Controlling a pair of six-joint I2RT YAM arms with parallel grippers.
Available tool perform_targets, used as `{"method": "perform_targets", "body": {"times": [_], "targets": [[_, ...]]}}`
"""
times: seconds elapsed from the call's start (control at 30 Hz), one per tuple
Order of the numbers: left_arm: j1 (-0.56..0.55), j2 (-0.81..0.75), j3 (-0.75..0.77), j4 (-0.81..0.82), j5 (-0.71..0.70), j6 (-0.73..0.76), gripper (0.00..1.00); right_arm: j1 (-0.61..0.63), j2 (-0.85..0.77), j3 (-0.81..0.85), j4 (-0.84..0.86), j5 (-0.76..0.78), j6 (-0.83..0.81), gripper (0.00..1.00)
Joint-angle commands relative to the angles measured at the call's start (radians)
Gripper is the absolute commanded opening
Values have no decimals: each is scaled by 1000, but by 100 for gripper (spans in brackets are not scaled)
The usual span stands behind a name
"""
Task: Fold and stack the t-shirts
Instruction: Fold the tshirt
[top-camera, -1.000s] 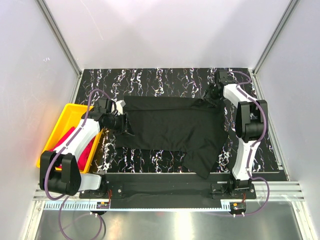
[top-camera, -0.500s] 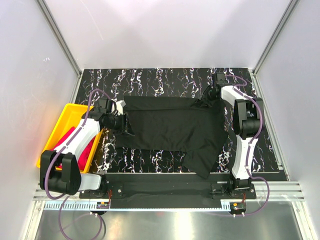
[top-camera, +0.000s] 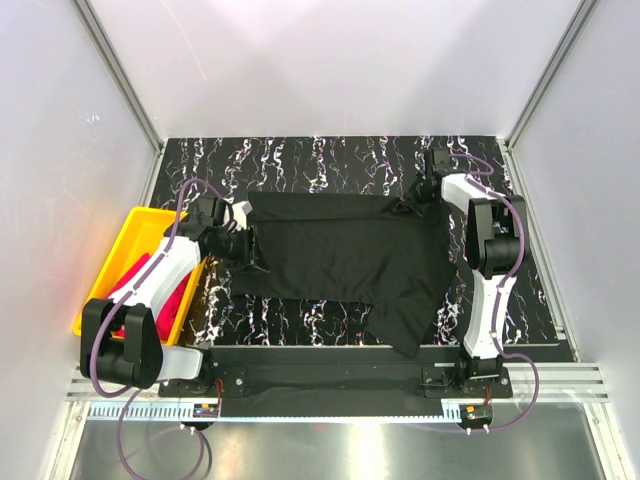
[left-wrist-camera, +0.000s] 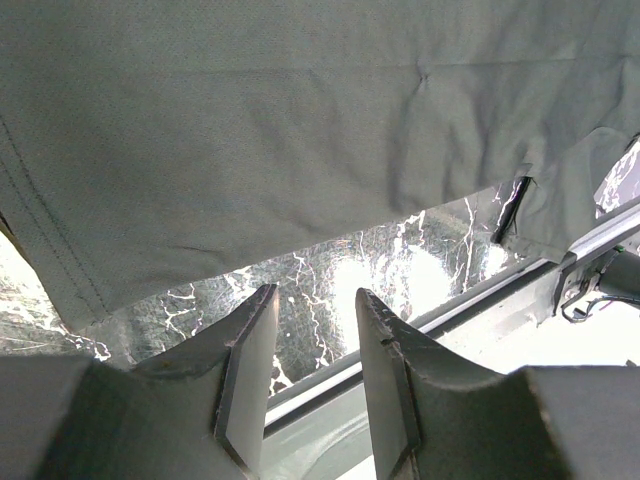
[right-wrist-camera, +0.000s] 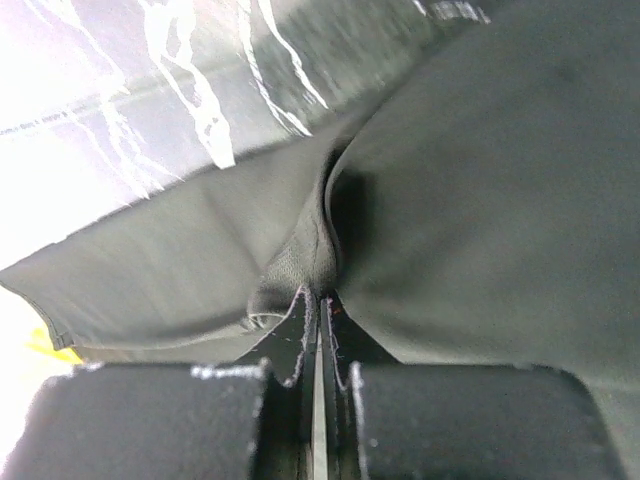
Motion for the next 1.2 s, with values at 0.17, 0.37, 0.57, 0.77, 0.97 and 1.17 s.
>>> {"method": "perform_targets", "body": {"times": [0.17, 0.37, 0.57, 0.77, 0.97, 1.17], "targets": [[3, -16, 27, 18, 22, 25, 42, -2, -233, -201, 20, -1, 168, 0], [4, -22, 22, 20, 38, 21, 42, 1, -330, -383, 89, 22, 357, 0], [4, -25, 22, 21, 45, 21, 42, 46, -380, -489, 121, 30, 523, 2], [4, -28, 24, 32, 42, 16, 42, 156, -523, -679, 283, 7, 725, 35], [4, -25, 42, 35, 28, 13, 42, -12, -579, -507, 100, 58, 136, 50], [4, 33, 88, 50, 27, -15, 42, -84, -467, -286, -60, 119, -187, 61]]}}
